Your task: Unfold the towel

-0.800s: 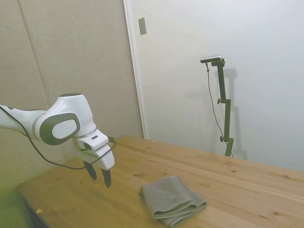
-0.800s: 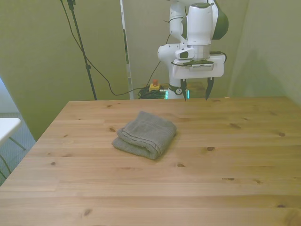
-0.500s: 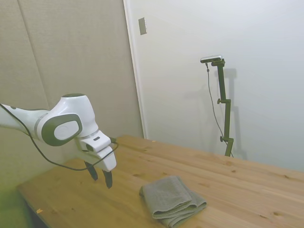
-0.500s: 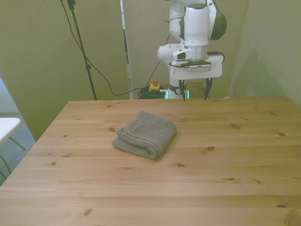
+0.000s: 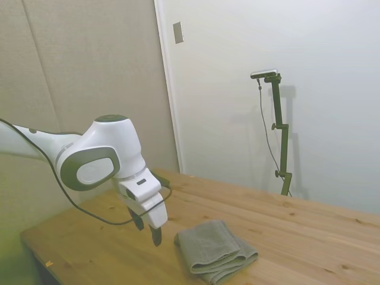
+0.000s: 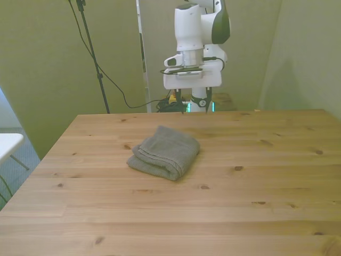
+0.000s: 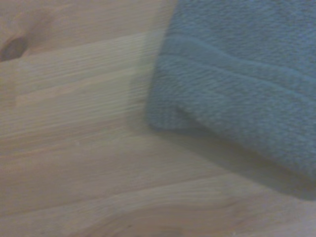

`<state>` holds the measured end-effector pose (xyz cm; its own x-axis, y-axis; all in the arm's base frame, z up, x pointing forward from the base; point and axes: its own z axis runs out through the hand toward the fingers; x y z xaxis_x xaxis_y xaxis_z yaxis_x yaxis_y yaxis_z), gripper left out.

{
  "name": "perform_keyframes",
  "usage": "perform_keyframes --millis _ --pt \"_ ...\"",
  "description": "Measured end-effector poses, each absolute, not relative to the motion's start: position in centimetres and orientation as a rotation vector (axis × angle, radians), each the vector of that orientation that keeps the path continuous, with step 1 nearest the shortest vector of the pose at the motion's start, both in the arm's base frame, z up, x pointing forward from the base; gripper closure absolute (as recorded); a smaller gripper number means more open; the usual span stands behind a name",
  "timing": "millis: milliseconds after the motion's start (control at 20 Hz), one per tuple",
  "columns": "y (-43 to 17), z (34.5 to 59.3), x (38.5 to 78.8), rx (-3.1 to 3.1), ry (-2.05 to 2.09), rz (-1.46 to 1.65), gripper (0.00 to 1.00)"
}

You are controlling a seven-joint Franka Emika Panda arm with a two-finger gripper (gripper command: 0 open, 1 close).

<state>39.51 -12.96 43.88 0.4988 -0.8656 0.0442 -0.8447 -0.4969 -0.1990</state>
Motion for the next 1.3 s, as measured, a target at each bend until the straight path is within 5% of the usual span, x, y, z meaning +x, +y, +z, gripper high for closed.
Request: perform_keyframes --millis 550,1300 --pt "-23.4 40.1 38.9 -2.447 1.453 -0.187 0.0" --pt "-28.2 37.8 36.5 -2.272 1.36 -0.299 0.0"
